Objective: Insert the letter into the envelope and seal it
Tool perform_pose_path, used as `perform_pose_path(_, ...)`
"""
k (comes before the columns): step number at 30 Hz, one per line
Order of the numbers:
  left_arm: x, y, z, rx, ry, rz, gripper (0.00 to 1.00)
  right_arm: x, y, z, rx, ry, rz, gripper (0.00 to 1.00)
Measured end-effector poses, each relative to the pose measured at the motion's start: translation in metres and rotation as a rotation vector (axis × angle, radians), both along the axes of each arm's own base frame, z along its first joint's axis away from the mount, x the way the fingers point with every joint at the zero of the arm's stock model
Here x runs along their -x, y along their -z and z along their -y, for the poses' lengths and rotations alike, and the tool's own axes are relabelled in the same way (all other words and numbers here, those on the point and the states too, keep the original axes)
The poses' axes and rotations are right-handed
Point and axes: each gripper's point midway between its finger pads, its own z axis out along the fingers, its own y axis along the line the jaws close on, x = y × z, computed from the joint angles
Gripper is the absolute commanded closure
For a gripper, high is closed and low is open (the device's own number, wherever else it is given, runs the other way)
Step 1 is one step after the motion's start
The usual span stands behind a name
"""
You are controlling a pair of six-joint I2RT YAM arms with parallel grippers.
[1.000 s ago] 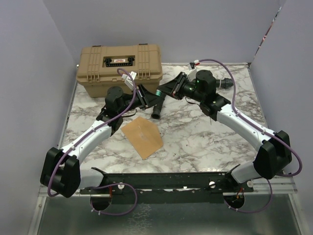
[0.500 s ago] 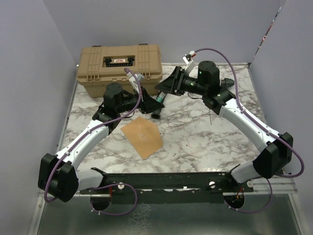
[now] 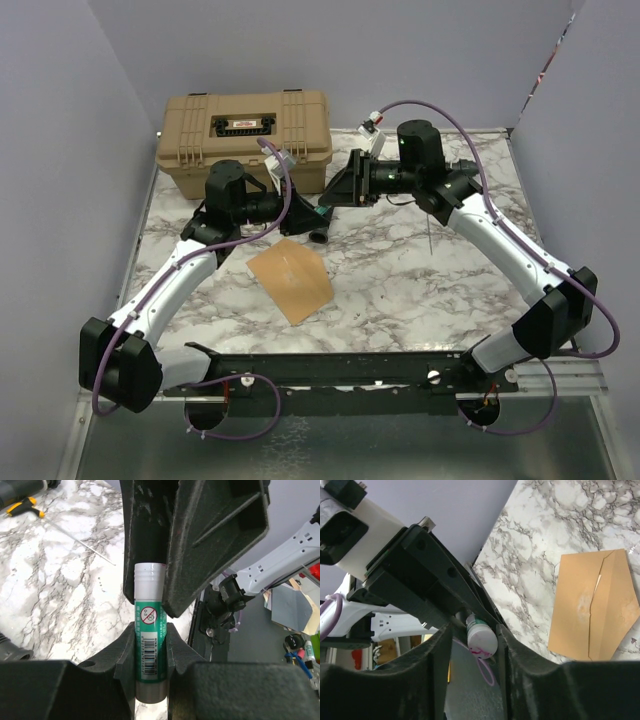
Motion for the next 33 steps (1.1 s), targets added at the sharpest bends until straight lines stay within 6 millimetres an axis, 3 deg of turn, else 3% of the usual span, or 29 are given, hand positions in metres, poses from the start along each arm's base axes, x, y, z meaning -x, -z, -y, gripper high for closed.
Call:
perform_pose_path(7,0.006,-0.009,-0.001,0.013,0.041,0.026,1.0,0.004,-0.005,0.002,-0.013,-0.024,0.011,0.99)
perform_pose_path(15,0.005,-0.01,-0.004,0.015,0.042,0.03,1.0,-0.002,-0.009,0.011,-0.021,-0.011,0.029,1.0)
perform_pose_path(22,0.006,-0.015,-0.011,0.02,0.025,0.043,1.0,-0.041,-0.059,0.08,-0.133,0.169,0.119,0.99)
perform_pose_path(26,0.008,-0.018,-0.011,0.024,0.024,0.047,1.0,-0.044,-0.071,0.088,-0.107,0.205,0.176,0.99)
perform_pose_path(29,0.008,-0.018,-0.011,0.025,0.022,0.04,1.0,-0.06,-0.056,0.099,0.001,0.308,0.206,0.99)
perform_pose_path(33,0.005,-0.017,-0.012,0.024,0.004,0.032,1.0,-0.095,0.009,0.132,0.245,0.515,0.181,0.97)
